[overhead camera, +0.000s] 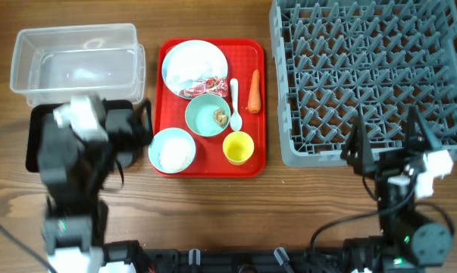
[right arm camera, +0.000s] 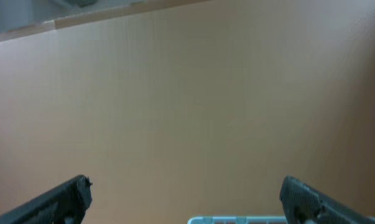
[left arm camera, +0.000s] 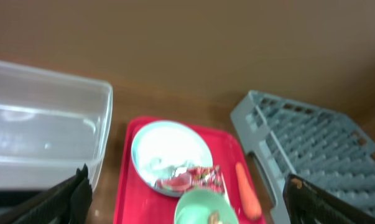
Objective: Sort waste into correct bins and load items into the dishwasher rack
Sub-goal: 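Reach the left gripper to the white plate and grasp the tissue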
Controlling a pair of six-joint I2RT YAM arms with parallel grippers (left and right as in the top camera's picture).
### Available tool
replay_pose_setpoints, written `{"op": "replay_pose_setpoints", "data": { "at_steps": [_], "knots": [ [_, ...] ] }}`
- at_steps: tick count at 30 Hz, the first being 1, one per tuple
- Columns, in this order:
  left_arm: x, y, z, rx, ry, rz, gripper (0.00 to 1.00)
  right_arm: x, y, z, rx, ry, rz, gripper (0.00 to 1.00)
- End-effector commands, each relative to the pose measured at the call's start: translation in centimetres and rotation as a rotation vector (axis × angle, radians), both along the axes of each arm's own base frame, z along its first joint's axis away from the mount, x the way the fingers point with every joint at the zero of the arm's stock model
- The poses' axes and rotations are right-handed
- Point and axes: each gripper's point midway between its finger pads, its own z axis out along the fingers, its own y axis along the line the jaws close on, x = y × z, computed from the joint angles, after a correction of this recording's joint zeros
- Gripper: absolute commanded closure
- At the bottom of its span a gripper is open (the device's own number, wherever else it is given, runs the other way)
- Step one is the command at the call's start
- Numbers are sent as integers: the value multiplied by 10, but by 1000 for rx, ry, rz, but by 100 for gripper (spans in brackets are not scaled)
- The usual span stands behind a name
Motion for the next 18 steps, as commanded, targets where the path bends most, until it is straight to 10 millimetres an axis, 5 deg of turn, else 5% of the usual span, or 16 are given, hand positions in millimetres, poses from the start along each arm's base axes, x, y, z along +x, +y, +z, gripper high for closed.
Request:
{"op": "replay_pose_setpoints", "data": {
  "at_steps": [1,5,9,18],
  "knots": [
    [33,-14,33,15,112,-114,0,20,19,32,-32,75,105,0],
    [62,-20,40,-15,268,-166,0,55,37,42,-99,230,190,0],
    [90,-42,33,101,405,-233,0,96,46,31,-127,492,251,0],
    [139,-97,-75,282,755,-298,0,141,51,-14,-108,918,300,0]
  ]
}}
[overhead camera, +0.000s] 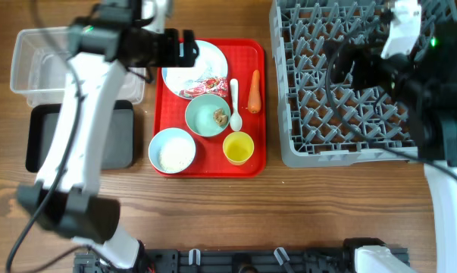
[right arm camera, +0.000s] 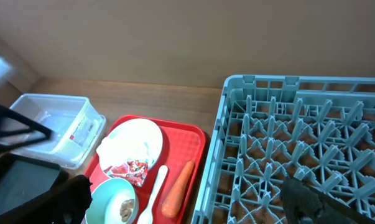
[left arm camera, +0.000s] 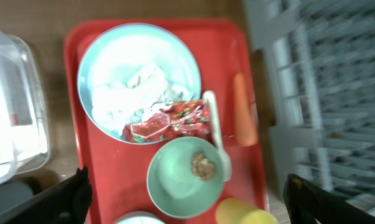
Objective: Sort waste into correct bins and load items into the dishwasher rack
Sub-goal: 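Reach the left gripper to the white plate and grasp the tissue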
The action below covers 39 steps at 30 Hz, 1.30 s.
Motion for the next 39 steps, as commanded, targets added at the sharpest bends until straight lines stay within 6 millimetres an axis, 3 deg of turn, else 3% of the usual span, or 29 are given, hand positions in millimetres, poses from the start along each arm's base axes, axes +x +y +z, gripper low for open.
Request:
{"op": "replay_pose_setpoints", "data": {
  "at_steps": [1,3,6,8,14,21,27,32,33,35,37,39],
  "knots": [
    [23,-2,-41,70,40,-25,0,6,9,-16,49,91,26,0],
    [32,-7,-61,53,71,-33,0,1,10,-43,71,222,11,1],
    [47,-11,-83,63,64,-59,0,-2,10,-70,118,360,-30,0],
    [53,-12,-102,110,50,-165,0,-3,10,-76,117,389,-31,0],
    [51,-18,-154,180,105,-340,2,-3,10,-76,117,389,-31,0],
    [60,-30,-200,183,130,-359,2,-2,10,-75,117,384,-31,0],
    [58,-30,-238,186,183,-365,12,-2,10,-75,117,383,-31,0],
    [59,-31,-256,187,197,-366,47,-2,10,-75,118,382,-31,0],
    [60,-31,-256,187,196,-366,64,-2,10,-75,119,383,-32,0],
    [60,-31,-256,187,194,-365,85,-2,10,-75,119,383,-32,0],
    [60,-31,-256,187,194,-365,96,-2,10,-75,120,383,-33,0],
    [60,-31,-255,186,193,-361,96,-2,10,-75,120,383,-32,0]
  ]
}}
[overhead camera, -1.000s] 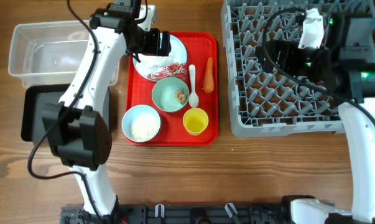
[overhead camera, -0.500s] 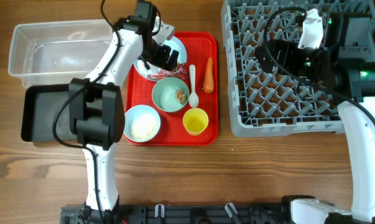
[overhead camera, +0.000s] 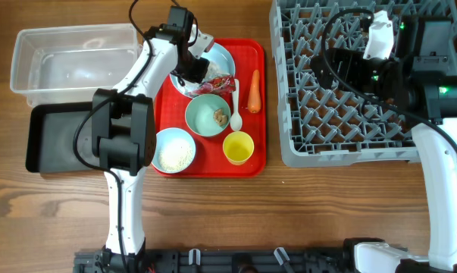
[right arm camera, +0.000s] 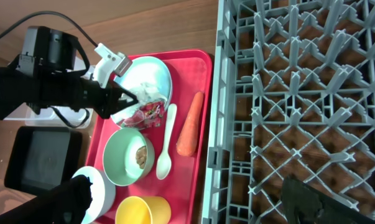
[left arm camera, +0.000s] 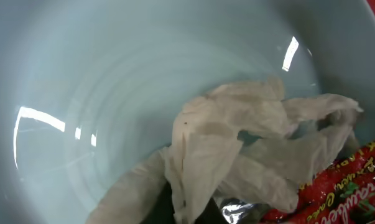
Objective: Sort waste into correct bins and load items into the dishwasher rack
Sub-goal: 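Reach the left gripper to the white plate and grasp the tissue, then carry the tissue with the left gripper and drop it in the clear bin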
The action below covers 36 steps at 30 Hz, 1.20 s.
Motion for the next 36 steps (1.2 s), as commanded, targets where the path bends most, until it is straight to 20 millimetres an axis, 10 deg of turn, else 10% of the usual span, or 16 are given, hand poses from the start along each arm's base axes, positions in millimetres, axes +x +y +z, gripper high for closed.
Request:
{"op": "replay_pose_setpoints", "data": {
  "at_steps": [1,8,12,16,21,27,29,30,36],
  "knots": [
    [-10,-5,-25,-5,63,-12,96,1,5,5,21,-7,8,0],
    [24,18,72,-95,-79,210,96,1,5,5,21,-6,7,0],
    [26,58,158,-153,-185,354,96,1,5,5,22,-6,7,0],
    [14,108,205,-142,-250,451,96,0,5,3,21,4,7,0],
    [8,186,186,-32,-213,615,96,0,5,3,21,5,7,0],
    [7,231,134,-5,-114,700,94,-1,5,2,31,17,-6,0],
    [10,237,120,-1,-95,710,69,-2,5,2,35,21,-9,0],
    [11,238,112,0,-83,712,0,-2,5,2,35,22,-9,0],
    [14,238,118,-6,-103,710,0,-2,5,2,35,25,-10,0]
  ]
}}
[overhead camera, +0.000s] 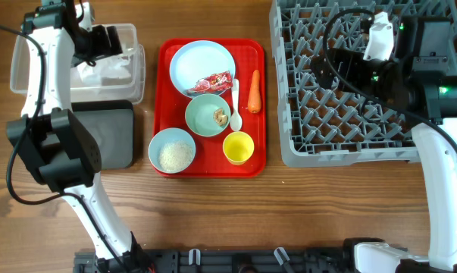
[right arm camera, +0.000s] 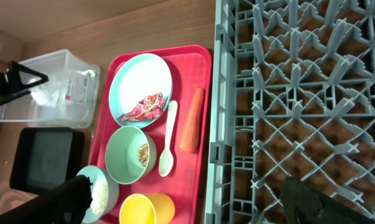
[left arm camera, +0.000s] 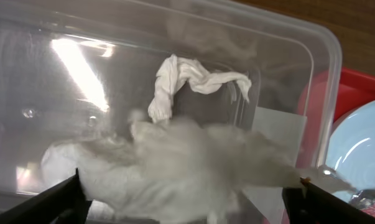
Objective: Sort waste into correct bins and load items into the dishwasher rack
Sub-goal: 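Carry the tissue with the left gripper and drop it in the clear bin, then grasp the red strawberry snack wrapper on the plate with the left gripper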
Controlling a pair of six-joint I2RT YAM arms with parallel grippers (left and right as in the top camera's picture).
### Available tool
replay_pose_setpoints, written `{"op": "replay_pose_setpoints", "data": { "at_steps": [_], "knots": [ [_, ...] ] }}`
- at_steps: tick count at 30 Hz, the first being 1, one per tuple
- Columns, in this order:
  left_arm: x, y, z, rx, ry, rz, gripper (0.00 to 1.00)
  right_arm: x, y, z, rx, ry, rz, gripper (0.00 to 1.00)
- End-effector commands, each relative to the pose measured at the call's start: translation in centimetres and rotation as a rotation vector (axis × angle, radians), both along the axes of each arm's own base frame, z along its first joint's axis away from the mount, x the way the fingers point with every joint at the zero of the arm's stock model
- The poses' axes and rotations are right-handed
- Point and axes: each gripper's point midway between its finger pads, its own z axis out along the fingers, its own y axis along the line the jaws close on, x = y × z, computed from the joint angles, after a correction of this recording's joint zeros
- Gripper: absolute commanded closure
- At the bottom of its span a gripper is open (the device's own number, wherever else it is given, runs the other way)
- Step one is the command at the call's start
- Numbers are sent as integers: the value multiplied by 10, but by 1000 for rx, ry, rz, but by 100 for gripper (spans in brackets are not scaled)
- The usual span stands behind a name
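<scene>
My left gripper [overhead camera: 111, 42] hangs open over the clear plastic bin [overhead camera: 31, 57] at the back left. In the left wrist view a blurred white tissue [left arm camera: 187, 168] lies loose between and below the wide-spread fingers [left arm camera: 72, 199], and a twisted tissue [left arm camera: 190, 78] lies deeper in the bin. The pale blue plate [overhead camera: 190, 61] on the red tray [overhead camera: 255, 163] carries a red wrapper [overhead camera: 215, 81]. My right gripper [overhead camera: 334, 67] hovers open over the grey dishwasher rack [overhead camera: 372, 144], holding nothing.
The tray also holds a green bowl [overhead camera: 205, 120] with a food scrap, a white spoon [overhead camera: 234, 95], a carrot [overhead camera: 254, 91], a yellow cup [overhead camera: 238, 147] and a bowl of rice [overhead camera: 172, 150]. A black bin [overhead camera: 118, 140] sits in front of the clear one.
My left gripper has moved from the plate to above the clear bin and stands open. The white tissue has left the plate and is now in the bin. The right arm has not moved.
Both arms were low at the table's near edge. Then the left gripper was above the plate and the right above the rack. Then the left was down at the tissue on the plate. Now the tissue is in the clear bin.
</scene>
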Motion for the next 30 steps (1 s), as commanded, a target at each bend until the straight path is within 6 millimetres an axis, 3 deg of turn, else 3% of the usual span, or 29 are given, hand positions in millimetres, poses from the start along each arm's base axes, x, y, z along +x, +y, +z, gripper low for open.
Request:
{"op": "replay_pose_setpoints", "data": {
  "at_steps": [1,6,10,12,16,19,21,27,30],
  "knots": [
    [2,0,16,1,-39,-2,0,0,5,4,20,0,8,0],
    [-6,0,69,31,-136,-6,0,0,5,3,21,4,7,0],
    [-9,-5,76,15,-140,-9,6,-2,5,2,19,11,8,0],
    [-12,-28,75,-64,-129,-65,7,-2,5,2,19,11,8,0],
    [-24,-114,78,-174,-140,-455,5,-1,3,2,12,9,2,0],
    [-36,-173,66,-119,-122,-699,2,-1,3,2,10,9,1,0],
    [-37,-195,48,-37,-90,-769,2,-1,3,2,10,10,1,0],
    [-35,-234,-18,46,12,-866,1,-3,3,0,10,23,0,0],
    [-31,-242,-41,41,31,-880,0,-4,3,-1,10,27,0,0]
  ]
}}
